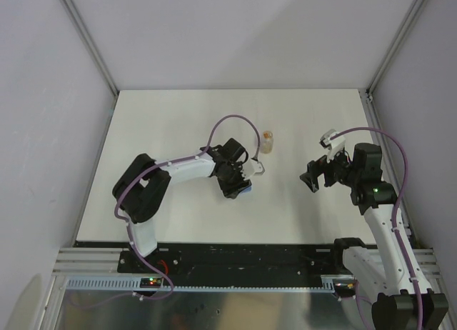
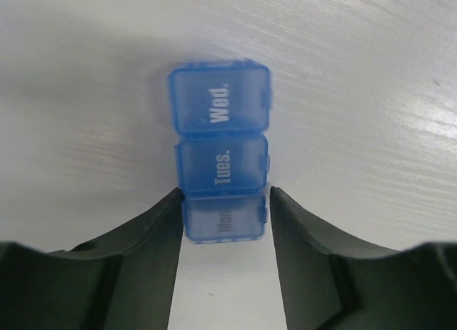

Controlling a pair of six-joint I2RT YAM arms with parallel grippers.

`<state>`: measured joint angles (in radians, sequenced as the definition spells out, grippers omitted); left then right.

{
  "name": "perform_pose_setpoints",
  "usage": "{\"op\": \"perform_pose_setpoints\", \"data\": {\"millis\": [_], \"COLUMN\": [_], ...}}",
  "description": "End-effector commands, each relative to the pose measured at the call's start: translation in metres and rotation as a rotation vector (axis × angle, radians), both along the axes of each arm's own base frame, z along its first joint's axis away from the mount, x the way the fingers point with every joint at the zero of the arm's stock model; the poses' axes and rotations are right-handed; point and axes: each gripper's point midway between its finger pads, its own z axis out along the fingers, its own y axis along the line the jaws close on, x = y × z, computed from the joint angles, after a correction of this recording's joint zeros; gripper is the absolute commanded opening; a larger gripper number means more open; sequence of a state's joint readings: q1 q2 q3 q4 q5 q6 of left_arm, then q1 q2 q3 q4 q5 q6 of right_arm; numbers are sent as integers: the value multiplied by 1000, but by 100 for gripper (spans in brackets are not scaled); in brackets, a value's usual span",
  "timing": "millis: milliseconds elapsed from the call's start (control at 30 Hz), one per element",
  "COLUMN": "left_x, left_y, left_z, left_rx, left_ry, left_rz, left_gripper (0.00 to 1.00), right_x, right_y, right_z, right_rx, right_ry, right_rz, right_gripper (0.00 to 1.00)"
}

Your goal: Sort the pills into containers

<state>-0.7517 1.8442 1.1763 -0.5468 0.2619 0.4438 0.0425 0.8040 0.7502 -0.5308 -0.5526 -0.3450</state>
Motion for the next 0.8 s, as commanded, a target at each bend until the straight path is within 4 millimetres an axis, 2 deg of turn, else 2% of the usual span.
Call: {"op": "perform_pose_setpoints", "data": {"millis": [0,233,467,600,767], "left_x": [0,-9,-21,-37,-56], "left_y": [-2,1,4,3,-3], "left_z": [18,37,66,82,107], "left_rx": [-47,-95,-154,-194,-262], "left_ry": [-50,-71,-95,-87,-77], "left_rz": [4,-21,-46,-72,-115], "left_gripper": [52,30,8,1,0], "right_x": [-1,1,1,1,2], "right_y": [2,4,12,20,36], "right_z": [11,18,29,30,35], "right_rx": [10,34,8,-15,0], "right_ry": [-35,-53,-88,-89,-80], "right_rz": [16,-4,17,47,101], "right_gripper": [100,100,100,100,100]}}
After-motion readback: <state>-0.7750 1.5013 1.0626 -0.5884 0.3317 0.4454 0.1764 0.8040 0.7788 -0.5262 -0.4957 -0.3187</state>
